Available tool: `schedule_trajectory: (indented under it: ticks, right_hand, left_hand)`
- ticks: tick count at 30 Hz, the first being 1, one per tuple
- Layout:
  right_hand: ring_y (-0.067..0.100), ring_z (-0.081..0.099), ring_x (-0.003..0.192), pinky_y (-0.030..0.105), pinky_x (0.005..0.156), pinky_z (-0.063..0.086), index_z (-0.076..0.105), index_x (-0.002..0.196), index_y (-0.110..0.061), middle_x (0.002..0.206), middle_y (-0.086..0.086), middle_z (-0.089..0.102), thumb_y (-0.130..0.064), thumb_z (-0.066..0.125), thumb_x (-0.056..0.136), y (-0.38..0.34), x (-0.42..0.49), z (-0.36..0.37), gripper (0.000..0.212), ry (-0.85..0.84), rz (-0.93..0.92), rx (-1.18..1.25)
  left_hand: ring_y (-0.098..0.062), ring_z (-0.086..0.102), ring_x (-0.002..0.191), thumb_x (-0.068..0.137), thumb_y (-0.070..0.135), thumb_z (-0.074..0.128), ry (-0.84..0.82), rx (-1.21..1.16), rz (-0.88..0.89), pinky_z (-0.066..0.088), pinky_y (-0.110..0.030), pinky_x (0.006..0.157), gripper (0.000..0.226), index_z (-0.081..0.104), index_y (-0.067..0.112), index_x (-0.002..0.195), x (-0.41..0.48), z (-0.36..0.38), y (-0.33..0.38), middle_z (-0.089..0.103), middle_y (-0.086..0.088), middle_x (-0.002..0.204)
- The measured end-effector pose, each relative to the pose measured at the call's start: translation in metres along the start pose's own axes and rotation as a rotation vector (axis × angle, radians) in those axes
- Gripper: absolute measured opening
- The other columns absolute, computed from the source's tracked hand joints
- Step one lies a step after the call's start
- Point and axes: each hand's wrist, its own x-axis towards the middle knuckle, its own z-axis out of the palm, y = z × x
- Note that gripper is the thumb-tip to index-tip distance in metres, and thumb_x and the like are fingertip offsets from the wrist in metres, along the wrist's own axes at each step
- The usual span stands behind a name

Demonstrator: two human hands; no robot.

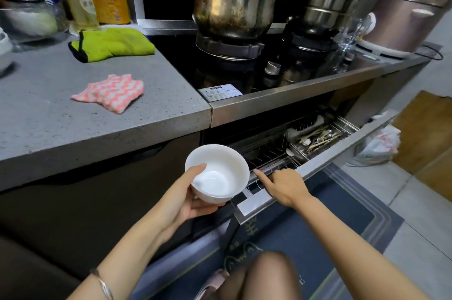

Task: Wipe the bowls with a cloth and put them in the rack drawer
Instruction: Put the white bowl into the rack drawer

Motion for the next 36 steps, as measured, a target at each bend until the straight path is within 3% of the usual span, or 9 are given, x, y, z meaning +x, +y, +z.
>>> schedule_trajectory:
  ticks: [9, 17, 21, 23, 25, 27, 29, 33, 36]
  right_hand:
    - [0.019, 0.041, 0.054, 0.024, 0.063, 0.019, 0.034, 0.044, -0.014, 0.045, 0.0, 0.036, -0.059, 0.025, 0.098, 0.014, -0.05, -0.007, 0.071, -0.008, 0.029, -0.056]
    - [0.012, 0.034, 0.048, 0.022, 0.063, 0.018, 0.03, 0.041, -0.016, 0.044, -0.002, 0.033, -0.054, 0.028, 0.099, 0.018, -0.07, -0.011, 0.069, 0.001, 0.028, -0.028]
    - [0.012, 0.039, 0.046, 0.021, 0.053, 0.026, 0.033, 0.044, -0.016, 0.044, -0.001, 0.037, -0.057, 0.028, 0.098, 0.018, -0.067, -0.013, 0.068, -0.064, 0.068, 0.034]
    - [0.015, 0.056, 0.061, 0.026, 0.062, 0.042, 0.052, 0.057, -0.018, 0.057, -0.002, 0.057, -0.06, 0.029, 0.095, 0.018, -0.066, -0.014, 0.061, -0.065, 0.096, 0.25]
    - [0.004, 0.062, 0.089, 0.023, 0.081, 0.047, 0.066, 0.097, -0.027, 0.093, -0.012, 0.069, -0.057, 0.037, 0.094, 0.01, -0.069, -0.02, 0.042, 0.048, 0.098, 0.549]
    - [-0.005, 0.053, 0.112, 0.018, 0.096, 0.041, 0.058, 0.124, -0.033, 0.12, -0.021, 0.06, -0.057, 0.044, 0.093, -0.004, -0.073, -0.032, 0.041, 0.172, -0.018, 0.694]
    - [-0.006, 0.046, 0.121, 0.016, 0.103, 0.032, 0.057, 0.127, -0.035, 0.127, -0.023, 0.056, -0.062, 0.05, 0.087, -0.017, -0.075, -0.045, 0.049, 0.208, -0.216, 0.655]
    - [-0.001, 0.048, 0.119, 0.022, 0.112, 0.021, 0.063, 0.117, -0.027, 0.119, -0.012, 0.063, -0.049, 0.069, 0.078, -0.026, -0.063, -0.053, 0.046, 0.243, -0.517, 0.356]
    - [0.009, 0.058, 0.097, 0.034, 0.107, 0.031, 0.067, 0.099, -0.023, 0.094, -0.009, 0.067, -0.035, 0.073, 0.078, -0.018, -0.043, -0.046, 0.025, 0.208, -0.561, 0.254]
  left_hand:
    - [-0.04, 0.069, 0.094, 0.092, 0.035, 0.053, -0.015, 0.007, -0.01, 0.056, -0.045, 0.082, 0.026, 0.054, 0.02, 0.113, 0.004, 0.007, -0.006, 0.066, -0.018, 0.118]
    - [-0.04, 0.069, 0.093, 0.094, 0.034, 0.051, -0.026, 0.031, -0.03, 0.056, -0.043, 0.08, 0.025, 0.054, 0.019, 0.113, 0.007, 0.008, -0.014, 0.066, -0.018, 0.116]
    - [-0.04, 0.07, 0.091, 0.094, 0.035, 0.052, -0.019, 0.039, -0.048, 0.057, -0.04, 0.076, 0.031, 0.051, 0.018, 0.119, 0.007, 0.005, -0.016, 0.065, -0.019, 0.117]
    - [-0.039, 0.07, 0.091, 0.093, 0.036, 0.052, -0.019, 0.047, -0.064, 0.057, -0.04, 0.077, 0.036, 0.048, 0.018, 0.124, 0.006, 0.004, -0.016, 0.064, -0.018, 0.118]
    - [-0.038, 0.071, 0.089, 0.093, 0.038, 0.053, -0.021, 0.049, -0.092, 0.058, -0.04, 0.077, 0.041, 0.045, 0.018, 0.128, 0.005, 0.004, -0.017, 0.063, -0.017, 0.12]
    - [-0.037, 0.071, 0.088, 0.093, 0.04, 0.053, -0.03, 0.043, -0.119, 0.058, -0.038, 0.073, 0.044, 0.043, 0.019, 0.13, 0.004, 0.005, -0.017, 0.062, -0.017, 0.119]
    - [-0.035, 0.072, 0.087, 0.092, 0.043, 0.052, -0.039, 0.043, -0.133, 0.059, -0.035, 0.067, 0.046, 0.042, 0.02, 0.131, 0.008, 0.008, -0.017, 0.063, -0.017, 0.118]
    - [-0.035, 0.072, 0.083, 0.091, 0.051, 0.05, -0.036, 0.084, -0.155, 0.06, -0.034, 0.065, 0.049, 0.041, 0.022, 0.13, 0.028, 0.021, -0.015, 0.066, -0.015, 0.108]
    - [-0.036, 0.072, 0.083, 0.088, 0.065, 0.041, -0.066, 0.111, -0.189, 0.06, -0.035, 0.066, 0.057, 0.039, 0.027, 0.13, 0.049, 0.032, -0.015, 0.067, -0.016, 0.111]
